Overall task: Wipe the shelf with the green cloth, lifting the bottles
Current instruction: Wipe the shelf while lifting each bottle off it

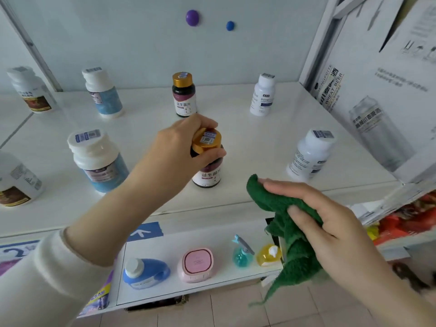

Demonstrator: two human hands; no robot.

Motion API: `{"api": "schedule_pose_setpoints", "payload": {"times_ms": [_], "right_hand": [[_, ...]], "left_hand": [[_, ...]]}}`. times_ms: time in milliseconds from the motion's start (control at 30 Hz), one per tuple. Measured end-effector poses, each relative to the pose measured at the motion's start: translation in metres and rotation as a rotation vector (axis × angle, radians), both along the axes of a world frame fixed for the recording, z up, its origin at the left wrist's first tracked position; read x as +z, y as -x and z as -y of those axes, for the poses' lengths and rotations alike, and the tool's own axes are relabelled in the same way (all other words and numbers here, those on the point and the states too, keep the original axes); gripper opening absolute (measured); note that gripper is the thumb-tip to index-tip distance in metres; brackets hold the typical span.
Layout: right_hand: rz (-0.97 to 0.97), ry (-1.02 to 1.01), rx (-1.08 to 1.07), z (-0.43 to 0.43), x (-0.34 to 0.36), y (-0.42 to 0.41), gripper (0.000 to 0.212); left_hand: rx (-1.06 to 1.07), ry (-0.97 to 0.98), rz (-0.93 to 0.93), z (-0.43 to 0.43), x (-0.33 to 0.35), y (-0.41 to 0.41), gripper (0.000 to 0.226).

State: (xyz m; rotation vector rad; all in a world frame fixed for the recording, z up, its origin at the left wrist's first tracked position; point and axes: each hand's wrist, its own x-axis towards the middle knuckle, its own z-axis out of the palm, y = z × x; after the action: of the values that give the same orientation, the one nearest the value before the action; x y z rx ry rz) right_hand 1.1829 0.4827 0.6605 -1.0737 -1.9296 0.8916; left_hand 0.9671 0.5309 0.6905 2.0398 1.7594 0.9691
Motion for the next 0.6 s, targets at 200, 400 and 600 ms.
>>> {"api": "schedule_pose_setpoints", "payload": {"times_ms": [200, 400, 600], "right_hand": [[-0.136, 0.024, -0.244, -0.021, 0.026, -0.063, 0.045], [-0.07, 0.028, -0.391, -0.113, 0.022, -0.109, 0.043], [0.232, 0.013, -0.487, -0.204, -0.022, -0.107, 0.036]], "left_hand": [[0.095, -0.042, -0.065, -0.002, -0.013, -0.01, 0.046], [0.054, -0.384, -0.192, -0.004, -0.001, -0.082, 0.06], [0.015, 0.034, 0.093, -0.04, -0.013, -0.16, 0.056]]}}
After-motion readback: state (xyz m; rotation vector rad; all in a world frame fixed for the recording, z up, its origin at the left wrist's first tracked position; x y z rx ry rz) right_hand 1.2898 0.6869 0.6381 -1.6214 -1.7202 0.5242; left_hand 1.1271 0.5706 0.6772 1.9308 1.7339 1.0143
